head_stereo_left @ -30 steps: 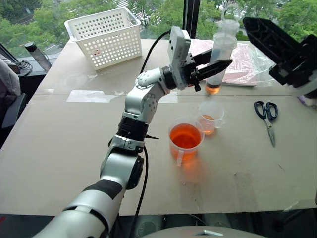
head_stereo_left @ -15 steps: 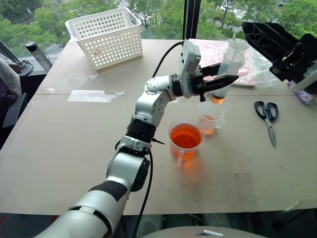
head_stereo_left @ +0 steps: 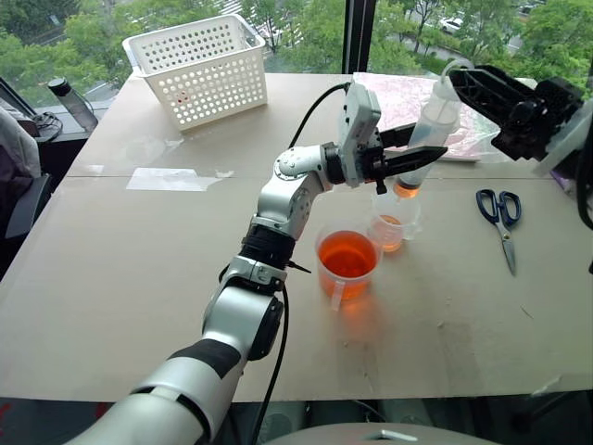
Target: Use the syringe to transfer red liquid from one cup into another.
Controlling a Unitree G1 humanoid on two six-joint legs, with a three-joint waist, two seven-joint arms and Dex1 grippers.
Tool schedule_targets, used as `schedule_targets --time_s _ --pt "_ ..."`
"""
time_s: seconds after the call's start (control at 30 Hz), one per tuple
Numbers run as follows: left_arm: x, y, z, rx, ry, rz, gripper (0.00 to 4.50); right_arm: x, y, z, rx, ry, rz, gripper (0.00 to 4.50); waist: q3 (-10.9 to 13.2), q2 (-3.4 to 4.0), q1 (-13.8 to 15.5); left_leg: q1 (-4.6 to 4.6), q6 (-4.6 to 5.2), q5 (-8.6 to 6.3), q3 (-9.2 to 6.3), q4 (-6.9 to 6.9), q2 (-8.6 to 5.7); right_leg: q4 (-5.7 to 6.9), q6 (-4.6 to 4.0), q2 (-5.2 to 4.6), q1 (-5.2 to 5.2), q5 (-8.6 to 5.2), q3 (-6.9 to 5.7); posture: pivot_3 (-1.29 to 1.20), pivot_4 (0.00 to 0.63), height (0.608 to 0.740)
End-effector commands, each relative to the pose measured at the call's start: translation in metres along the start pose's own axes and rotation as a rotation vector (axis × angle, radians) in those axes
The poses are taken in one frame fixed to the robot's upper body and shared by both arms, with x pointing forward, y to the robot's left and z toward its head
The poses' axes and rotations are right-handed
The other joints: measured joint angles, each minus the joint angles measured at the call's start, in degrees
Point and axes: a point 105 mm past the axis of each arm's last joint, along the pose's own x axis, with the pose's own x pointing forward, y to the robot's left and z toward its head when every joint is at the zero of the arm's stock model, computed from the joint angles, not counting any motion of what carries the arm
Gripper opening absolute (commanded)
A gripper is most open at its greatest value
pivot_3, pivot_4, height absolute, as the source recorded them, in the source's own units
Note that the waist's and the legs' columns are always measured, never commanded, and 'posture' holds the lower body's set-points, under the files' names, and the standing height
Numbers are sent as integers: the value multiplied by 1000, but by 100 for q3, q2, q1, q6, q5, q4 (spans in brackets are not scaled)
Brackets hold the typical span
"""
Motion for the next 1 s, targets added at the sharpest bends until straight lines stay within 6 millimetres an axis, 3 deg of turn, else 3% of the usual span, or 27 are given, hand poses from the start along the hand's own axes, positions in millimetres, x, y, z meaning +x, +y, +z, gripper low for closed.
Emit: schedule_targets --time_s 0.03,0.4,1.0 --pt "5 -4 12 42 -35 -27 1413 -3 3 10 -9 -42 16 18 0 0 2 0 0 0 0 0 0 1 0 0 0 0 0 0 150 740" --pt "5 0 12 43 -38 -11 1413 -3 -1 -17 -100 81 -3 18 0 0 2 0 0 0 0 1 0 0 0 0 0 0 -1 0 150 740" --pt "8 0 16 39 -62 -2 1413 -8 2 -46 -147 233 32 18 0 0 2 0 0 0 -1 1 0 2 0 0 0 0 -1 0 150 740"
